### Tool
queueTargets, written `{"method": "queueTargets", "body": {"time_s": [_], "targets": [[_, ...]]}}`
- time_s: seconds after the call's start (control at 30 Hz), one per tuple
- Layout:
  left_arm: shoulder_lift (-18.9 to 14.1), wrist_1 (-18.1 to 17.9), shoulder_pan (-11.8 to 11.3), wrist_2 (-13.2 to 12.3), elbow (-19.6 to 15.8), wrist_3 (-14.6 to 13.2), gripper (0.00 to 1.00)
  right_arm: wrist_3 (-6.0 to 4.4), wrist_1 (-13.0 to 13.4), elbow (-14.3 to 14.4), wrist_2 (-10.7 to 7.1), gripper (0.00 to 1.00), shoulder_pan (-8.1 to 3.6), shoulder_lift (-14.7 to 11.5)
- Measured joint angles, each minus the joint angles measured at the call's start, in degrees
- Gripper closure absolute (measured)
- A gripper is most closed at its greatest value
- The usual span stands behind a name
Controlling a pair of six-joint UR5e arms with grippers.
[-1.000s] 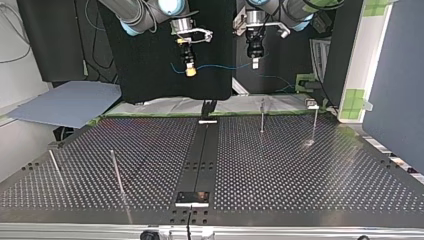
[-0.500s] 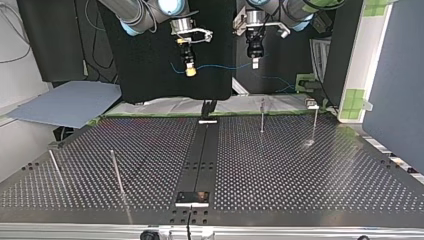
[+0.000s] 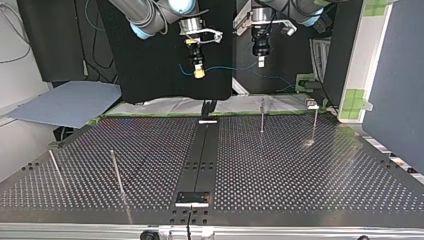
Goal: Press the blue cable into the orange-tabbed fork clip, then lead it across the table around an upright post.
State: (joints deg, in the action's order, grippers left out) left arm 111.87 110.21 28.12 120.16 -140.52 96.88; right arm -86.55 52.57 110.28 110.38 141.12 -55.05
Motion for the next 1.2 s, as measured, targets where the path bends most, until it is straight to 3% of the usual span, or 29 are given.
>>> {"method": "queueTargets", "body": {"time_s": [0.1, 0.3, 0.6, 0.77, 0.97, 1.2], "targets": [[-1.69, 1.63, -0.25, 0.16, -0.11, 0.62, 1.0, -0.65, -1.07, -1.63, 0.97, 1.0, 0.67, -1.58], [-4.43, 1.22, -2.13, 0.33, -0.19, -0.24, 1.0, -2.34, -0.18, -4.2, 0.56, 1.0, 0.2, -1.94], [-1.0, -3.41, -4.16, -0.34, -0.04, -0.66, 1.0, -3.27, 3.01, -4.98, 0.12, 1.0, -0.91, 2.68], [1.78, -6.23, -6.64, -2.28, -0.01, -1.66, 1.0, -3.72, 4.34, -6.03, -0.43, 1.0, -1.23, 5.31], [4.09, -7.4, -9.89, -5.45, 0.01, -2.61, 1.0, -4.16, 4.01, -8.45, -1.56, 1.0, -1.41, 8.51], [4.42, -7.32, -13.69, -8.84, 0.01, -2.81, 1.0, -4.41, 1.96, -11.86, -2.56, 1.0, -2.35, 12.53]]}}
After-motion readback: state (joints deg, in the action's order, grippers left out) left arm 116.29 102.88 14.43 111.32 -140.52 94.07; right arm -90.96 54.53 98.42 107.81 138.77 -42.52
